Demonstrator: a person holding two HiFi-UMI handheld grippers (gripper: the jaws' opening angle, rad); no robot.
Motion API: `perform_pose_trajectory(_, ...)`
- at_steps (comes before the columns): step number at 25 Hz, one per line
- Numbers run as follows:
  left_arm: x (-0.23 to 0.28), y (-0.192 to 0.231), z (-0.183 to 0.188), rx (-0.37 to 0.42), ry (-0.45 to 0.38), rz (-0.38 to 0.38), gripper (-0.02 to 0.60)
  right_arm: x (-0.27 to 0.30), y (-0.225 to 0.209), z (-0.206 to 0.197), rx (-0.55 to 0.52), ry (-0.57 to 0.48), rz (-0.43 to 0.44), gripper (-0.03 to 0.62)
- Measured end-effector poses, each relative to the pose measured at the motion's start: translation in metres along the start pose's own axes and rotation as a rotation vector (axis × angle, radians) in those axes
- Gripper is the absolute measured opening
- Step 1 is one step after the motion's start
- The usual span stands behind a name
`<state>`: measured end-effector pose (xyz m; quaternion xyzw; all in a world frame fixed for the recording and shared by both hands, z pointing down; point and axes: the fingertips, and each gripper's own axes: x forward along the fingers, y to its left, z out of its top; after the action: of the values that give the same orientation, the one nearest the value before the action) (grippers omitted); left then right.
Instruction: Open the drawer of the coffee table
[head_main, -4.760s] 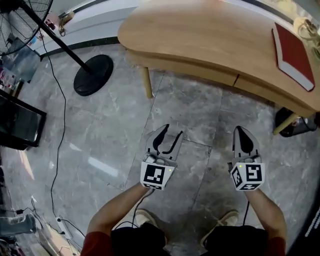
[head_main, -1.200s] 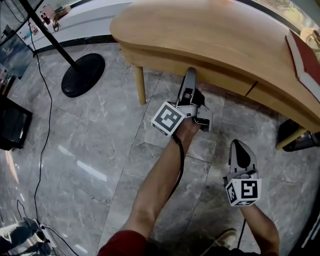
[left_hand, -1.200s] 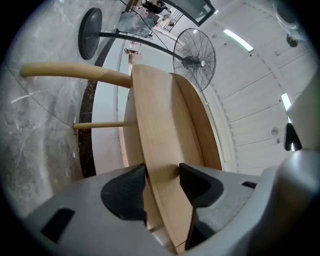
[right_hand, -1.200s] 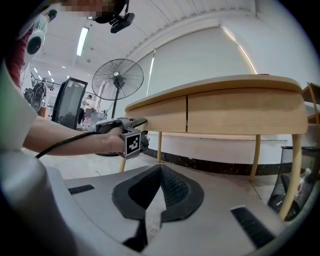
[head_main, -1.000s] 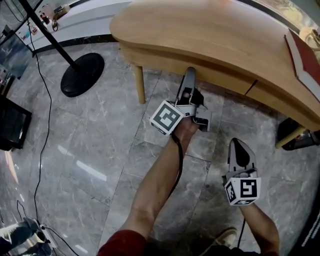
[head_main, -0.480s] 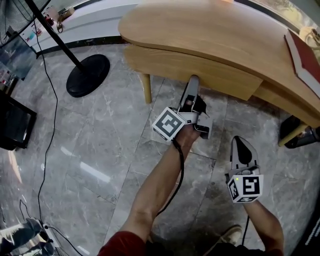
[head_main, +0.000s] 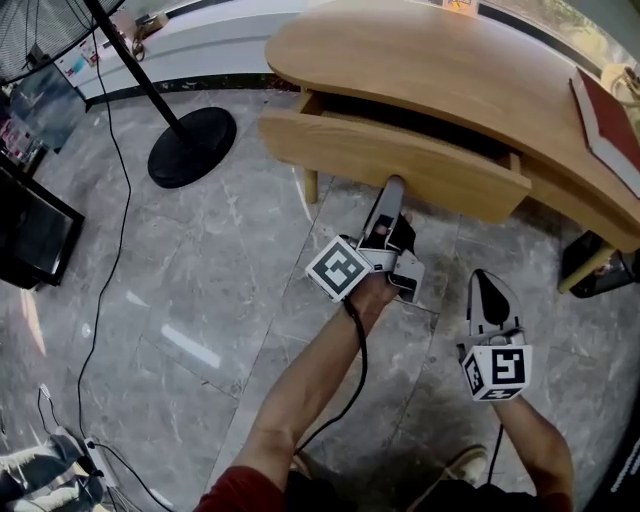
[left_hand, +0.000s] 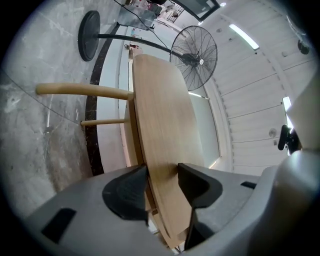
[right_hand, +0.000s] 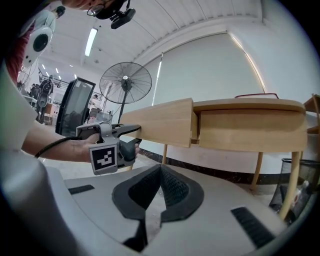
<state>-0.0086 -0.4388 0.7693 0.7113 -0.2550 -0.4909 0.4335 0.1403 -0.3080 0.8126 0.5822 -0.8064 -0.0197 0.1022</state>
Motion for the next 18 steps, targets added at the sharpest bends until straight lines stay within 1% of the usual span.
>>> perform_pose_trajectory(10, -0.044, -0.022, -0.002, -0.005, 0.03, 0.01, 0.204, -0.015, 0.004, 0.01, -0.007, -0.019, -0.013, -0.005)
perform_pose_trajectory(18, -0.068, -0.034, -0.005, 0.004, 0.062, 0.02, 0.202, -0.024, 0.015, 0.009, -0.009, -0.014, 0.016, -0.005)
